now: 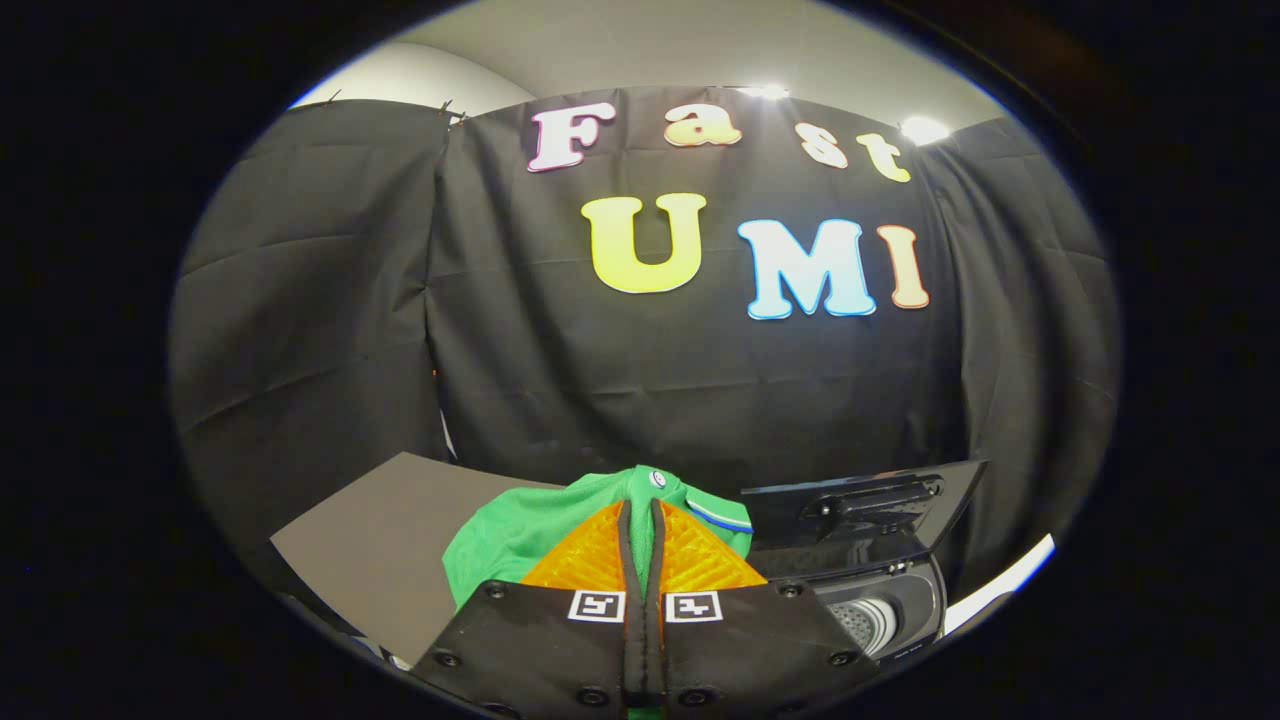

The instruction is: Put the clothes into the washing machine and then close the washing machine lid.

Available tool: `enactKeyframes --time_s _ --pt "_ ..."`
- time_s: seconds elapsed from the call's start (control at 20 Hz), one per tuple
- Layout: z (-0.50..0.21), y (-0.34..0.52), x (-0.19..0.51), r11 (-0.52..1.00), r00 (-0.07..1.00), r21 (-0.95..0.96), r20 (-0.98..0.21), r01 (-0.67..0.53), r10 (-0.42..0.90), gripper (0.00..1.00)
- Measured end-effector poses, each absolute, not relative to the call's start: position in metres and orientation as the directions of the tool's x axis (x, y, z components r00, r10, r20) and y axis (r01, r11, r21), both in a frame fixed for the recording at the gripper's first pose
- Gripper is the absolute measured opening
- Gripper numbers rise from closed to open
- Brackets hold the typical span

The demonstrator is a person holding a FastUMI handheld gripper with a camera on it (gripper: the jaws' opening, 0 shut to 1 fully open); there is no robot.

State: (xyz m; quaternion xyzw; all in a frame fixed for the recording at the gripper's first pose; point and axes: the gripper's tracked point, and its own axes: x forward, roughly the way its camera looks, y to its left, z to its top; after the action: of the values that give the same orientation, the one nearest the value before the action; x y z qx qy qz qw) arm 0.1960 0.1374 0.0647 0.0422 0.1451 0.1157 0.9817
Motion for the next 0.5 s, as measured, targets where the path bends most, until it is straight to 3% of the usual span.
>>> enactKeyframes --time_s 0.5 --pt "0.053 0.062 0.206 0.986 0.943 0.112 -0.295 -0.124 0.152 0.01"
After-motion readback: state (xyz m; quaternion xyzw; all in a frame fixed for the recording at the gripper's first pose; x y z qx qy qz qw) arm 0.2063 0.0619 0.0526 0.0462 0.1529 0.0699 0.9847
